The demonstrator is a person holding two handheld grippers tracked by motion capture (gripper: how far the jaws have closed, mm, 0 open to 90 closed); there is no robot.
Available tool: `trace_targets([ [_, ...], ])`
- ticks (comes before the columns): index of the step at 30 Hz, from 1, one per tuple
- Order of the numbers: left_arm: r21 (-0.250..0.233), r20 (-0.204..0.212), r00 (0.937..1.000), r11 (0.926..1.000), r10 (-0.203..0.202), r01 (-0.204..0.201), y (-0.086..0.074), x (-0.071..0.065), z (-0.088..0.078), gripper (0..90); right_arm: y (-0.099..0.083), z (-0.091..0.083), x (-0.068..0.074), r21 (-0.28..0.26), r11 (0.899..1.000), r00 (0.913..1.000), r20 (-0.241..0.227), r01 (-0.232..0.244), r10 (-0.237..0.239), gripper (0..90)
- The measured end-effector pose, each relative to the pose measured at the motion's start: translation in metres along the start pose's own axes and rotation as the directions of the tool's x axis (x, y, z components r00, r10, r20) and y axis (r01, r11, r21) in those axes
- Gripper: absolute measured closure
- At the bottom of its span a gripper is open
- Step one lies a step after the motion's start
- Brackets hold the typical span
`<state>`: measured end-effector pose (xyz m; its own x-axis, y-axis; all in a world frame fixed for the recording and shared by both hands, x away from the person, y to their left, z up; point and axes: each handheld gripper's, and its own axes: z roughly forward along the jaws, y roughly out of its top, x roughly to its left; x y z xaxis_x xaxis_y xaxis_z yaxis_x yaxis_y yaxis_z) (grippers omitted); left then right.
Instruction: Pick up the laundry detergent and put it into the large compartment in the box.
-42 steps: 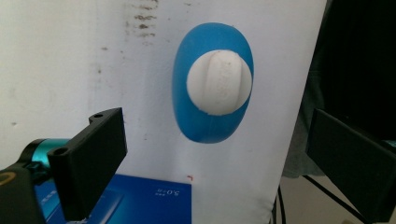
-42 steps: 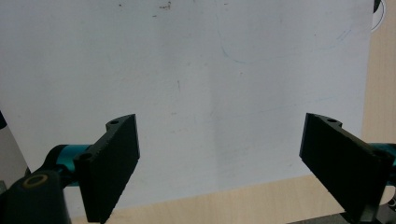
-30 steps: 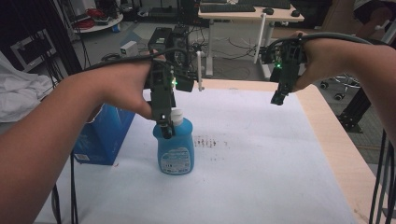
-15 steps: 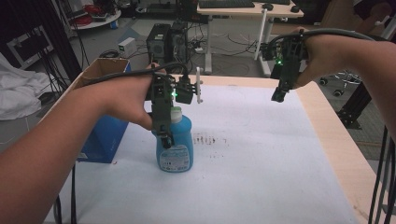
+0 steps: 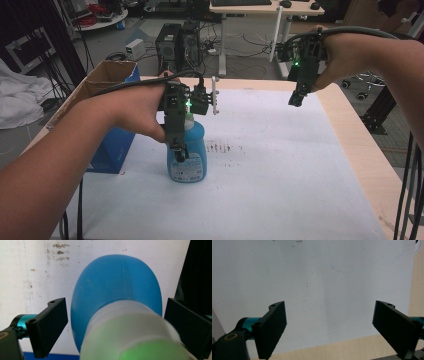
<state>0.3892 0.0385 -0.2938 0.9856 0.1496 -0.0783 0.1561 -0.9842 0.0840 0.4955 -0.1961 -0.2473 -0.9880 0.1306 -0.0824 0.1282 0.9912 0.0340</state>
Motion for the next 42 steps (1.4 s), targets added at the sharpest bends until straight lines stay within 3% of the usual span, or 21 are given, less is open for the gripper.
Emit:
trace_targets([
  [6, 0.006, -0.017, 0.9999, 1.0000, -0.001, 0.001, 0.0011, 0.0006, 0.0022, 5.5, -0.0023, -0.0010, 0.0001, -0.002, 1.000, 1.0000, 0.002, -0.004, 0.004, 11.2],
  [9, -0.009, -0.015, 0.9999, 1.0000, 0.004, -0.004, 0.0003, 0.0000, 0.0015, 13.7, -0.0023, -0.0010, 0.0002, -0.003, 1.000, 1.0000, 0.003, -0.004, 0.004, 11.3],
  [15, 0.002, -0.036, 0.9993, 1.0000, 0.001, -0.001, 0.0001, 0.0000, 0.0033, 14.4, -0.0011, -0.0005, 0.0002, -0.005, 1.000, 1.0000, 0.003, -0.003, 0.003, 11.2],
  [22, 0.001, -0.039, 0.9992, 1.0000, -0.002, 0.002, -0.0004, 0.0000, 0.0039, 18.7, -0.0004, -0.0002, 0.0002, -0.003, 1.000, 1.0000, 0.004, -0.004, 0.004, 11.2],
  [23, 0.007, -0.036, 0.9994, 1.0000, 0.001, -0.001, -0.0003, 0.0002, 0.0039, 23.3, -0.0005, 0.0003, -0.0002, -0.001, 1.000, 1.0000, 0.002, -0.001, 0.001, 11.3],
  [42, 0.010, -0.042, 0.9991, 0.9999, 0.006, -0.006, 0.0004, 0.0010, 0.0040, 30.7, -0.0011, 0.0015, -0.0014, 0.003, 1.000, 1.0000, 0.000, -0.001, 0.001, 11.3],
])
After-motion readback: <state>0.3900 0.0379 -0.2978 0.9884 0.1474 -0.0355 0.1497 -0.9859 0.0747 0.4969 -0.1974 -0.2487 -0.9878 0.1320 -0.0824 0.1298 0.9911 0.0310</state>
